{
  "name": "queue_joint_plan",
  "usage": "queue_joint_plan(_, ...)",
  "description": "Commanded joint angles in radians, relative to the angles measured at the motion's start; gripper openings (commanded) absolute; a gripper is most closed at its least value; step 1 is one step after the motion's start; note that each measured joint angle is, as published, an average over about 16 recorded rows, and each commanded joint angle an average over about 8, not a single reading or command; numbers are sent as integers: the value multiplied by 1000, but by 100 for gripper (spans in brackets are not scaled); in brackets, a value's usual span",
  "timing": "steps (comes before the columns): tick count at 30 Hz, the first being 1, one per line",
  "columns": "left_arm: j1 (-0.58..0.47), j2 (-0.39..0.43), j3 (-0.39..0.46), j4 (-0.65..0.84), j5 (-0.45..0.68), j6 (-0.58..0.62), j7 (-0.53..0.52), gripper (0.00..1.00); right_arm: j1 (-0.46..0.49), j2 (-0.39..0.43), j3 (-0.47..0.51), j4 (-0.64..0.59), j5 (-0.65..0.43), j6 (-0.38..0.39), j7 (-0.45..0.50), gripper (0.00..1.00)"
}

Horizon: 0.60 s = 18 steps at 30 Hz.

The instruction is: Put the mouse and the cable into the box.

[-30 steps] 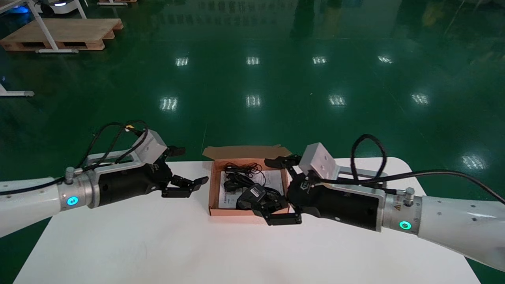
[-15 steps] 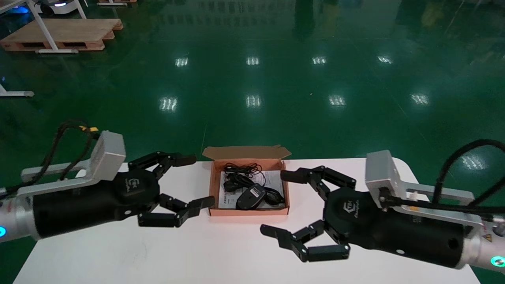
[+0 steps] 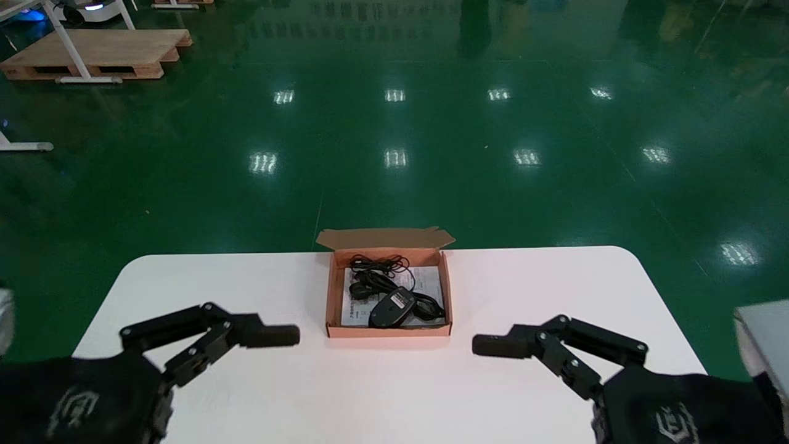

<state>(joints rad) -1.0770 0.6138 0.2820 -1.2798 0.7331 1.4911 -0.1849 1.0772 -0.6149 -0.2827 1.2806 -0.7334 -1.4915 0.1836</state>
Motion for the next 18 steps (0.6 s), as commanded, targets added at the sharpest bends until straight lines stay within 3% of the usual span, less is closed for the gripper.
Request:
queue_joint_plan(1, 17, -18, -19, -30, -26, 32, -8, 100, -14, 19, 18, 20, 17, -23, 10, 100)
queue_joint_plan(18, 10, -10, -10, -16, -14, 17, -5, 100, -8, 11, 10, 11, 11, -12, 7, 100)
